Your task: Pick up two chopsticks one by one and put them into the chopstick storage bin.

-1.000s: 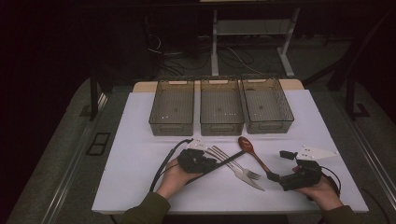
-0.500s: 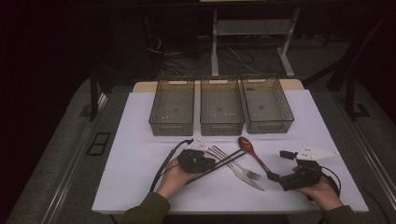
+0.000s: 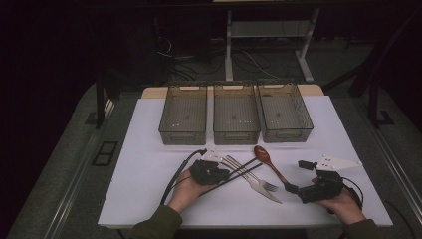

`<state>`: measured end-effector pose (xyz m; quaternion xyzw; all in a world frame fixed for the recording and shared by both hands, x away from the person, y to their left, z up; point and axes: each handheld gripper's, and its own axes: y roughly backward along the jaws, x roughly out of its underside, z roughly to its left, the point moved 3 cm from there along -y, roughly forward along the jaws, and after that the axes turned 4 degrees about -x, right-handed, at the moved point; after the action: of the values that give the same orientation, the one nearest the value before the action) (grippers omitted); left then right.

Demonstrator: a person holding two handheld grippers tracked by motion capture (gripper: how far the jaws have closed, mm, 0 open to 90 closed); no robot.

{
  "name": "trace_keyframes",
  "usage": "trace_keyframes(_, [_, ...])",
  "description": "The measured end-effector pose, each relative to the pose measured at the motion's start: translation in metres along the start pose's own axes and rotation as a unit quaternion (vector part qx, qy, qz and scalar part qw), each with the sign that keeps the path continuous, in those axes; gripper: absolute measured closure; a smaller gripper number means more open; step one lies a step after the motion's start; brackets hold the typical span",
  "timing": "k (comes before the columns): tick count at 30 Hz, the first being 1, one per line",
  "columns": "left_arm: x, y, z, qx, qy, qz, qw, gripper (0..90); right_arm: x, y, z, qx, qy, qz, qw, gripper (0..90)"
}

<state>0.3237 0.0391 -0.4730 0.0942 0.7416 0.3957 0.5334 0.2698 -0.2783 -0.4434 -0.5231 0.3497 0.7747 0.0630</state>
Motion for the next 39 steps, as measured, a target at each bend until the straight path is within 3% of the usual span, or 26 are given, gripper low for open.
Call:
trace_keyframes(20, [-0.001, 0.004, 0.003, -0.003, 0.003, -0.005, 1.0, 84.2, 0.0, 0.0, 0.0, 0.0, 0.0, 0.001, 1.0, 0.0])
trace_keyframes(39, [-0.005, 0.029, 0.006, 0.0, 0.012, -0.032, 0.9994, 84.5, 0.003, -0.005, -0.003, 0.009, 0.0, 0.01, 0.9999, 0.0])
